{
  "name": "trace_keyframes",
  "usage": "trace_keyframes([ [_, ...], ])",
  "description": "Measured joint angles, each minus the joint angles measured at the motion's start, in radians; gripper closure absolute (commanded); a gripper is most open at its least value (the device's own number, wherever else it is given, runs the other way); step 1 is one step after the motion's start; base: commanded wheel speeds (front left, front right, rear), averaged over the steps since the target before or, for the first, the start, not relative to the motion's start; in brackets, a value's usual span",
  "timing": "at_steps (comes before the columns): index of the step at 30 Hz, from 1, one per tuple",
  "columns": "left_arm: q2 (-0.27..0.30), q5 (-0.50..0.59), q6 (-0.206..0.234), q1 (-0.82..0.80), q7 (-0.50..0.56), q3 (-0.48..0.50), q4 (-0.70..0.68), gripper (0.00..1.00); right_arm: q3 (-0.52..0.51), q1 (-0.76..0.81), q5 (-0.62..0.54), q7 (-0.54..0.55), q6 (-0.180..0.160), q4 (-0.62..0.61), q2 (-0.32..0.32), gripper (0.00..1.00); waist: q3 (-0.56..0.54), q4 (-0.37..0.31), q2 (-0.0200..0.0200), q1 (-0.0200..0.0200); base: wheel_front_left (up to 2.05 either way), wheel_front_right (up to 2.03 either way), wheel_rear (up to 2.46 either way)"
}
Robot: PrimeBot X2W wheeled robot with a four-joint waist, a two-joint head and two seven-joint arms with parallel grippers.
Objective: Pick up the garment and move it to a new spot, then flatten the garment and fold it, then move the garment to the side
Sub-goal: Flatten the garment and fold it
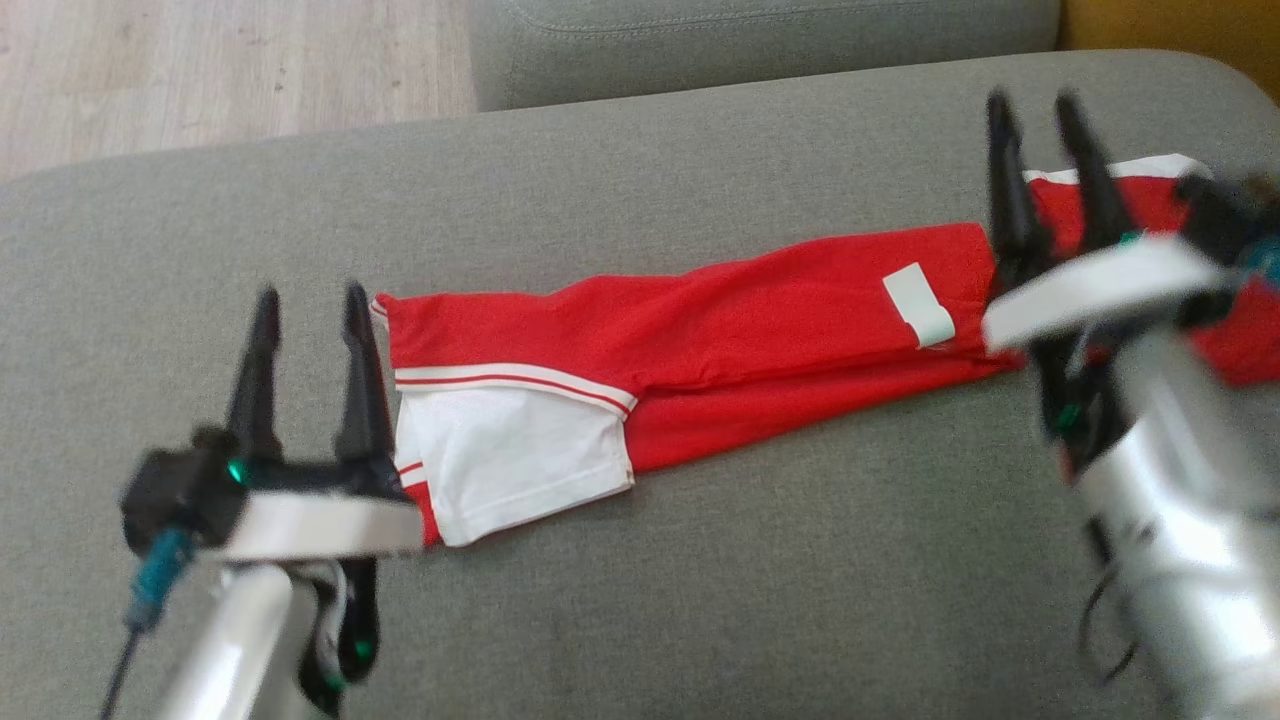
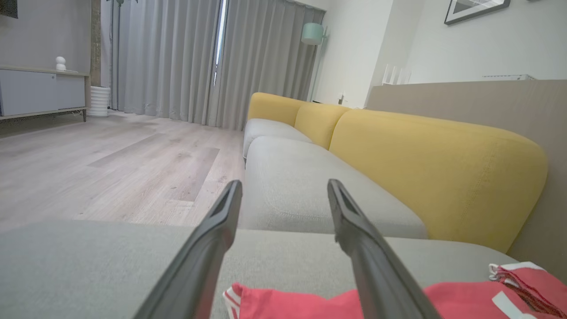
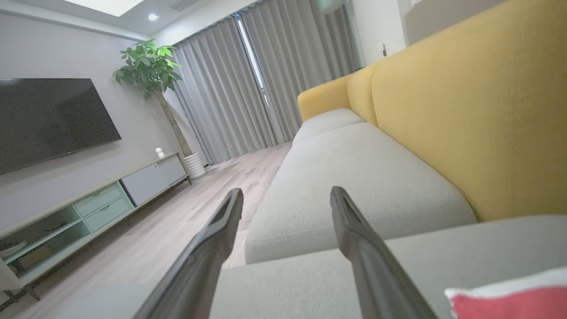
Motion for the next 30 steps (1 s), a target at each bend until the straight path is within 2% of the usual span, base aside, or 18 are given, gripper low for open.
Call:
trace_keyframes([
  [2,-0.046,0.047,-0.034,0.053,0.0,0.032,0.011,0.0,-0.098,0.094,-0.091,0.0,0.0,-0.034,0.067,0.0,-0.002,0.0,0.0,0.0001,0.0,0.0,0.0],
  [5,-0.104,0.111,-0.078,0.106,0.0,0.1,0.028,0.0,-0.193,0.244,-0.248,0.0,0.0,-0.089,0.157,0.0,-0.001,-0.002,0.0,0.0,0.0,0.0,0.0],
  [8,-0.158,0.159,-0.126,0.136,0.0,0.156,0.049,0.0,-0.246,0.349,-0.343,0.0,0.0,-0.127,0.209,0.0,0.003,-0.007,0.0,0.0,0.0,0.0,0.0],
  [12,-0.215,0.227,-0.188,0.154,0.0,0.212,0.062,0.0,-0.279,0.384,-0.395,0.0,0.0,-0.164,0.216,0.0,0.011,-0.006,0.0,0.0001,0.0,0.0,0.0],
  [13,-0.229,0.248,-0.218,0.153,0.0,0.24,0.071,0.0,-0.292,0.383,-0.41,0.0,0.0,-0.178,0.219,0.0,0.016,-0.003,0.0,0.0001,0.0,0.0,0.0],
  [19,-0.256,0.298,-0.268,0.131,0.0,0.27,0.086,0.0,-0.338,0.339,-0.458,0.0,0.0,-0.166,0.225,0.0,0.05,0.013,0.0,0.0001,0.0,0.0,0.0],
  [30,-0.269,0.317,-0.297,0.065,0.0,0.263,0.12,0.0,-0.613,0.188,-0.59,0.064,0.0,0.143,0.226,0.0,0.135,0.068,0.0,0.0003,0.0,0.0,0.0],
])
